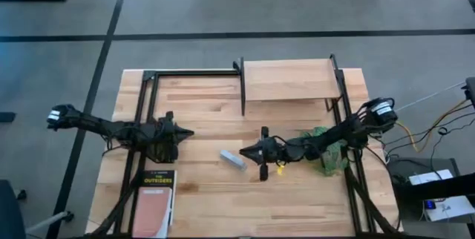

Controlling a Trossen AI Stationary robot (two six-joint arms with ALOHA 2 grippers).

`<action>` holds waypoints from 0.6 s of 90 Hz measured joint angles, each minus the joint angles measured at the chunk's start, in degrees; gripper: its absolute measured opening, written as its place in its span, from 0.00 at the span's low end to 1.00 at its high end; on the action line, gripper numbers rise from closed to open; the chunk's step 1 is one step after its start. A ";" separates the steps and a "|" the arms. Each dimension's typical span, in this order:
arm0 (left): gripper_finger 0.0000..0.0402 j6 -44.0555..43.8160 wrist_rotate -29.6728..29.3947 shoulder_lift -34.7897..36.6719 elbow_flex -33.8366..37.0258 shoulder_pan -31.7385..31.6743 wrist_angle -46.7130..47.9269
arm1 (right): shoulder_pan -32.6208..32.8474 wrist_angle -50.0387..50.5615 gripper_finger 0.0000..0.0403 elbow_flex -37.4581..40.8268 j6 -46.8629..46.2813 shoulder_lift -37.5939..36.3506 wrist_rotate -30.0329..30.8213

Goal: Stock shelves
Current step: Put the gray stapler on the shelf

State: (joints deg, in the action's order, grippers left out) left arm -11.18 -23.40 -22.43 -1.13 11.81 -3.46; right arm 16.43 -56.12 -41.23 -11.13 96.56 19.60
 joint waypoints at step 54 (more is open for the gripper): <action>0.01 -0.02 0.00 0.02 0.02 -0.02 -0.39 | 1.01 3.80 0.05 -0.59 9.64 2.97 2.70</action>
State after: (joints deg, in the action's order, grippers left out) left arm -11.20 -23.40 -22.41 -1.10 11.79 -3.86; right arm 17.44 -52.32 -41.82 -1.49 99.53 22.31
